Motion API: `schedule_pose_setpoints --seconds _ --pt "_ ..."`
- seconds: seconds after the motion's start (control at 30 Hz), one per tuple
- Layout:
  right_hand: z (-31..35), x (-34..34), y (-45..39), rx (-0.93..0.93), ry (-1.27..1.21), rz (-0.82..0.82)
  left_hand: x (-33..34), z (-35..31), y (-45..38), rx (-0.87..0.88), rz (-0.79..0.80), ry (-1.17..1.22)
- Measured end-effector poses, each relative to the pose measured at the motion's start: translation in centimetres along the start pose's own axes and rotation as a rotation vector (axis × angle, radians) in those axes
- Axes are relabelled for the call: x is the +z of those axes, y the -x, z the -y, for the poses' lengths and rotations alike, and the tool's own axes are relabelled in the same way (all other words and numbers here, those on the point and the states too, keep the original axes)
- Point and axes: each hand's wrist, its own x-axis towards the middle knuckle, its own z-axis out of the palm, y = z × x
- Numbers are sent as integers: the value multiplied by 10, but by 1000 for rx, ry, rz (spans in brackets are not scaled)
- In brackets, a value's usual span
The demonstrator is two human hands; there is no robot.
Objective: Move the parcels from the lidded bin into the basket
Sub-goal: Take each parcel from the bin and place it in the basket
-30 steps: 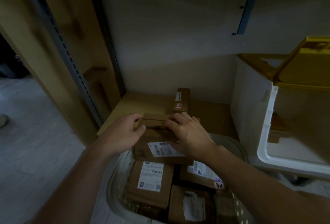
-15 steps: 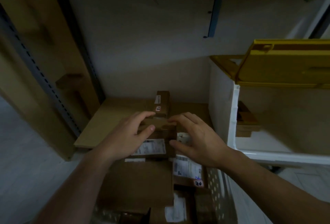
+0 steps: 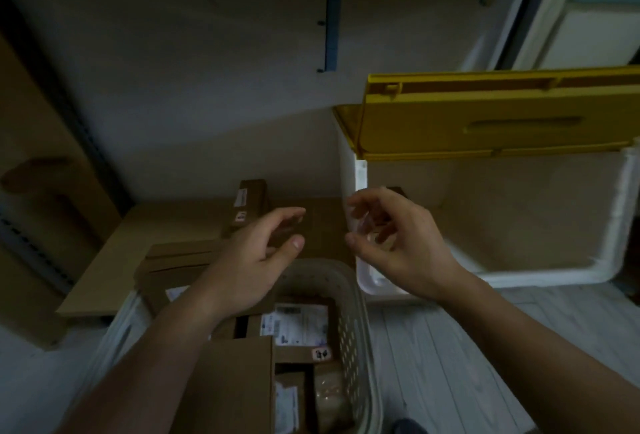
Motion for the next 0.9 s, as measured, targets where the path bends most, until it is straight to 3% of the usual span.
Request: schedule_pose_setpoints --seconds 0.2,0.43,0.63,0.9 --pt "-34 -34 7 140 55 -34 31 -14 -19 43 35 5" --pt "-53 -30 -9 178 96 -8 55 -27 -34 34 44 65" --pt "-121 -17 -32 599 289 88 68 -28 -48 55 68 -26" --pt "-168 -1 -49 1013 244 156 76 -24 -54 105 12 -140"
